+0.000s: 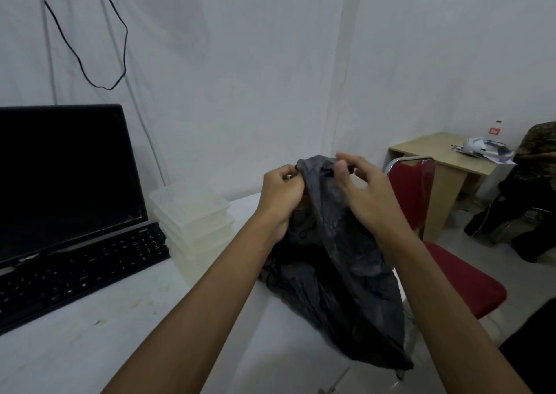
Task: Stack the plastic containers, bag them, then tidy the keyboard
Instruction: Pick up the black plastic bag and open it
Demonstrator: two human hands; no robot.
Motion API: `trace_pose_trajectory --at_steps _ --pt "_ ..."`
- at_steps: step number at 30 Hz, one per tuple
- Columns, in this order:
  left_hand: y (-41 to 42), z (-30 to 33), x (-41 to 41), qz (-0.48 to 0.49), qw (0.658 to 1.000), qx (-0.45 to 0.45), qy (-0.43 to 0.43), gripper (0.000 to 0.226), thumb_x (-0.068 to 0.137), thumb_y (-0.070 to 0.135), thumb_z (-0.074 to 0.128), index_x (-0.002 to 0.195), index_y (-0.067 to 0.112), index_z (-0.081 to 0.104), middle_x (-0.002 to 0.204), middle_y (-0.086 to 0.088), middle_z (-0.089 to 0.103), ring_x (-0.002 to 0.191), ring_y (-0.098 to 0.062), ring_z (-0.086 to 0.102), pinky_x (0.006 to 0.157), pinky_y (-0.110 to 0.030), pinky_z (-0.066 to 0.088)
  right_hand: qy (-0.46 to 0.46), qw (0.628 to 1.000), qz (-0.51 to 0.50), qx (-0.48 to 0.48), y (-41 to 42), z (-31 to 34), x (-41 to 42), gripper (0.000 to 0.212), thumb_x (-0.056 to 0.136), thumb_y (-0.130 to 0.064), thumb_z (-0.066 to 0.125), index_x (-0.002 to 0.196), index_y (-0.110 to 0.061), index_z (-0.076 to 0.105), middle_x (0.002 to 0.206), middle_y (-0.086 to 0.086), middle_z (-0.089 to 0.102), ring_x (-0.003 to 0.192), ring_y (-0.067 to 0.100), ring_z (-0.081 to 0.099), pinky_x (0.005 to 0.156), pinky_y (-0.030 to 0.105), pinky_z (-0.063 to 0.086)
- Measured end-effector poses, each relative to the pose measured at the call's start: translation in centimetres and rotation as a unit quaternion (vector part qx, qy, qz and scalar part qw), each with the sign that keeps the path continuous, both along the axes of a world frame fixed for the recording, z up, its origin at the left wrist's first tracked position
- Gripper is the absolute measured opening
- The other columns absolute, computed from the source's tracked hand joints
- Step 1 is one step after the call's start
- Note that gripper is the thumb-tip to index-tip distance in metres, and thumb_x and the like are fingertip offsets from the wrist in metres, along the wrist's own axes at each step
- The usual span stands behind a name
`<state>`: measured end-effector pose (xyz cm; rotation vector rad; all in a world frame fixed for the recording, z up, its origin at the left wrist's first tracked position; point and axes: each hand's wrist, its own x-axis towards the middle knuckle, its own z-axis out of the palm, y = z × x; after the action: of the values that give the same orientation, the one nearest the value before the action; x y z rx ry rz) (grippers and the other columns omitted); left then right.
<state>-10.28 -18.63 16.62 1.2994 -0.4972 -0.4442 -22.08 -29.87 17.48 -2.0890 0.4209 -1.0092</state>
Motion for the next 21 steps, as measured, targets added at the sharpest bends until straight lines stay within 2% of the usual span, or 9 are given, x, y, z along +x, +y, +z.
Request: trace_pose_trajectory --at_steps 2,4,5,8,9,11,14,17,21 --pt "-0.1 0.8 0.4 0.000 1.000 -0.008 -0.002 0.011 0.098 0.008 0.066 0.096 0.003 0.076 0.082 -0.017 0.077 0.073 -0.027 0.069 0.069 -0.040 0.056 0.044 0.996 0.046 -0.063 0.6 -0.1 -0.7 0.074 0.089 -0.074 0.067 0.149 -0.031 0.061 0.150 -0.010 0.056 0.134 0.000 0.050 0.115 0.019 0.040" --pt "-0.3 1.3 0.7 0.001 1.000 -0.018 -0.008 0.019 0.097 0.001 0.061 0.089 0.008 0.076 0.083 -0.018 0.077 0.077 -0.029 0.071 0.076 -0.048 0.062 0.094 0.989 0.039 -0.108 0.6 -0.8 -0.8 0.091 0.073 -0.077 0.079 0.151 -0.035 0.059 0.155 -0.005 0.048 0.142 0.007 0.043 0.118 0.020 0.036" --pt "-0.4 1.4 0.7 -0.004 1.000 -0.023 -0.009 0.019 0.098 -0.001 0.060 0.089 0.008 0.075 0.086 -0.020 0.077 0.080 -0.030 0.073 0.082 -0.050 0.064 0.096 0.988 0.021 -0.119 0.6 -1.0 -0.7 0.086 0.073 -0.070 0.084 0.148 -0.034 0.062 0.154 -0.002 0.048 0.141 0.010 0.044 0.117 0.018 0.035" --pt "-0.1 1.5 0.4 -0.038 0.998 -0.055 0.000 0.007 0.101 0.002 0.067 0.101 -0.001 0.074 0.102 -0.025 0.079 0.092 -0.030 0.080 0.086 -0.039 0.067 0.007 0.993 -0.054 -0.103 0.2 -1.2 0.1 0.027 0.096 -0.028 0.081 0.122 -0.020 0.081 0.135 0.005 0.066 0.121 0.012 0.061 0.098 0.000 0.040" --pt "0.0 1.4 0.5 -0.040 0.998 -0.056 0.001 0.009 0.101 0.004 0.069 0.105 -0.003 0.073 0.105 -0.023 0.079 0.092 -0.027 0.080 0.088 -0.036 0.066 -0.019 0.994 -0.068 -0.079 -0.2 -1.1 0.3 0.016 0.101 -0.022 0.075 0.114 -0.017 0.083 0.125 0.007 0.073 0.113 0.016 0.068 0.097 0.009 0.050" --pt "0.5 1.1 0.9 -0.043 0.997 -0.057 0.000 0.011 0.102 0.009 0.069 0.106 0.000 0.073 0.103 -0.018 0.076 0.090 -0.022 0.077 0.093 -0.037 0.065 -0.050 0.998 -0.048 0.013 -0.8 -1.0 0.5 0.021 0.108 -0.020 0.064 0.099 -0.012 0.081 0.104 0.018 0.079 0.095 0.024 0.073 0.089 0.036 0.059" --pt "1.0 1.1 1.0 -0.077 0.996 -0.046 -0.002 0.010 0.106 0.015 0.063 0.101 0.008 0.068 0.102 -0.011 0.073 0.096 -0.020 0.072 0.098 -0.040 0.063 -0.061 0.988 0.010 0.139 -0.7 -0.9 0.3 0.032 0.113 -0.019 0.053 0.096 -0.021 0.080 0.096 0.006 0.083 0.089 0.016 0.075 0.084 0.036 0.062" --pt "1.1 1.4 0.7 -0.112 0.989 -0.071 0.061 0.011 0.109 0.013 0.056 0.102 0.006 0.062 0.094 -0.011 0.072 0.093 -0.025 0.073 0.094 -0.042 0.063 -0.082 0.957 0.060 0.270 -0.5 -1.1 0.5 0.030 0.114 -0.023 0.052 0.109 -0.012 0.079 0.102 0.010 0.083 0.093 0.024 0.078 0.087 0.039 0.063" --pt "1.4 1.7 0.3 -0.129 0.969 -0.117 0.176 0.022 0.111 0.009 0.047 0.096 -0.001 0.061 0.068 -0.013 0.068 0.070 -0.027 0.077 0.082 -0.044 0.066 -0.097 0.931 0.073 0.344 -0.9 -0.8 1.0 0.026 0.112 -0.024 0.056 0.103 -0.012 0.078 0.089 0.004 0.084 0.084 0.022 0.078 0.084 0.035 0.063"
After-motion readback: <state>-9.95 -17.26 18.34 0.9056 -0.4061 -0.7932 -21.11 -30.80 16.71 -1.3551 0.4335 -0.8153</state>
